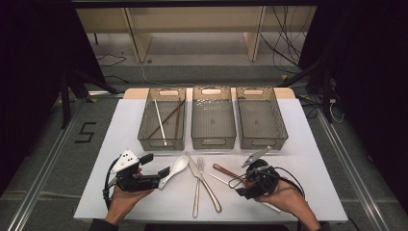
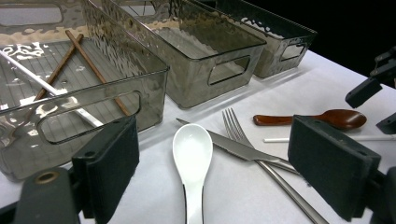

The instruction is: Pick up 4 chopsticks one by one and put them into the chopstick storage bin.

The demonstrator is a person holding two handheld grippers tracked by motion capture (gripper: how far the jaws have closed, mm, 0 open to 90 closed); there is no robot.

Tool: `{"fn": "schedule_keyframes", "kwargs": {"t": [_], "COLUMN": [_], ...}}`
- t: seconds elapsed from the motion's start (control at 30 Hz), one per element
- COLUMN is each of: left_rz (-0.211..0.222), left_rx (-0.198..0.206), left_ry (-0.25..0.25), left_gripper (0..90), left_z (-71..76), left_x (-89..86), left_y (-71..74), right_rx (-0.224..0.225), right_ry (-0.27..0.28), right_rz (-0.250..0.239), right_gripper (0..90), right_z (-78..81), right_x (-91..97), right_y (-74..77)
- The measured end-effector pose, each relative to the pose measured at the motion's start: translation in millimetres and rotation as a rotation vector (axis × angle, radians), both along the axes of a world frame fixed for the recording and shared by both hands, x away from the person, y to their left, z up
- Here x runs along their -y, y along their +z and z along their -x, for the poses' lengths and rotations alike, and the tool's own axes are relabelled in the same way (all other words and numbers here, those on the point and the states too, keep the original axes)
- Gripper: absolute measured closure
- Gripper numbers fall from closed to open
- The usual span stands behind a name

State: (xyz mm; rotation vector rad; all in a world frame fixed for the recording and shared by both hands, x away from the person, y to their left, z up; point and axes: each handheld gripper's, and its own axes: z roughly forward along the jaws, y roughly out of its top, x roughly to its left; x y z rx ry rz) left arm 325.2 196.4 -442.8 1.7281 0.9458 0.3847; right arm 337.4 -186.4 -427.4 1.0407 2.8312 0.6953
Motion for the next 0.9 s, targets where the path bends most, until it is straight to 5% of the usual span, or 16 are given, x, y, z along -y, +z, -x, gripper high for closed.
{"fn": "schedule_keyframes", "kwargs": {"t": [0.53,0.9], "left_rz": [0.000,-0.002], "left_rx": [-0.002,-0.002], "left_ry": [-0.001,-0.005], "left_gripper": [16.2,16.2], "left_z": [-0.1,-0.4], "left_x": [0.7,1.1], "left_y": [-0.3,-0.6], "right_rx": [-0.051,-0.056], "right_ry": [0.052,0.039], "right_rz": [0.147,0.215], "right_gripper": [62.9,71.9], "right_z": [1.7,-0.2], "right_x": [-12.3,-16.1], "right_y": [-20.9,-27.3]}}
